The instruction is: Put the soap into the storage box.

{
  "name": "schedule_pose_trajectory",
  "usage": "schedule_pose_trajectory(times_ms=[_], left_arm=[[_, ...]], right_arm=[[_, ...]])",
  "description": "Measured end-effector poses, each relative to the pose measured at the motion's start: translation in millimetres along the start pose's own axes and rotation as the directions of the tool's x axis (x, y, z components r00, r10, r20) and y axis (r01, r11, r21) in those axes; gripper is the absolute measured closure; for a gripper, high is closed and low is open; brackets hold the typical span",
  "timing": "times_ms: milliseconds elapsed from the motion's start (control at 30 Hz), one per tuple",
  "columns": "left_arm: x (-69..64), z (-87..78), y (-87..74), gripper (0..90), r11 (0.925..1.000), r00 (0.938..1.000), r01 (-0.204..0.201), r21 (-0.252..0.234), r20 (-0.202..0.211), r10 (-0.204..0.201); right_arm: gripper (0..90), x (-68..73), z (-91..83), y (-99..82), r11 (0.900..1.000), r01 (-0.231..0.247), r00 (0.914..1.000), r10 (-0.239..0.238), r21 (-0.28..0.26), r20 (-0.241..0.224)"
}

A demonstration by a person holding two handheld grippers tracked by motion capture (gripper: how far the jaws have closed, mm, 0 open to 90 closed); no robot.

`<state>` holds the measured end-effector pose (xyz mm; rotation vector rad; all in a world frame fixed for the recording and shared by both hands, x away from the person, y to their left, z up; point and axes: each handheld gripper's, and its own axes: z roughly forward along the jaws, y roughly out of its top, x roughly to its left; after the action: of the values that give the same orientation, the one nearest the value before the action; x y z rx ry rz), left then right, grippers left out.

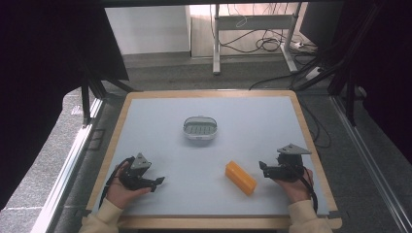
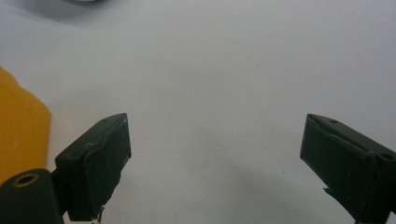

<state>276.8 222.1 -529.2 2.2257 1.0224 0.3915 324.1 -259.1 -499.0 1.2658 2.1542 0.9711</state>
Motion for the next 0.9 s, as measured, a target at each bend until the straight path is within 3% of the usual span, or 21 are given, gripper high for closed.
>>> schedule_pose_trajectory(times_ms=[233,467,900], left_arm=[[-0.4,-1.0,-0.2,22.6,1.0,1.0,0.003,-0.006,0.0,-0.003],[0.9,-1.5,-0.1,22.6,1.0,1.0,0.003,-0.007,0.002,-0.003],[1.7,-0.6,-0.5,22.5,1.0,1.0,0.004,-0.001,0.0,-0.004]], right_arm=[[9.6,6.3,3.9,-2.8,0.9988,0.043,0.9988,-0.043,0.021,-0.025],[11.2,5.4,4.5,-2.7,0.9989,0.029,0.9981,-0.027,0.036,-0.056],[16.3,2.6,-0.2,0.0,0.9992,0.0,0.9984,0.003,0.04,-0.057]])
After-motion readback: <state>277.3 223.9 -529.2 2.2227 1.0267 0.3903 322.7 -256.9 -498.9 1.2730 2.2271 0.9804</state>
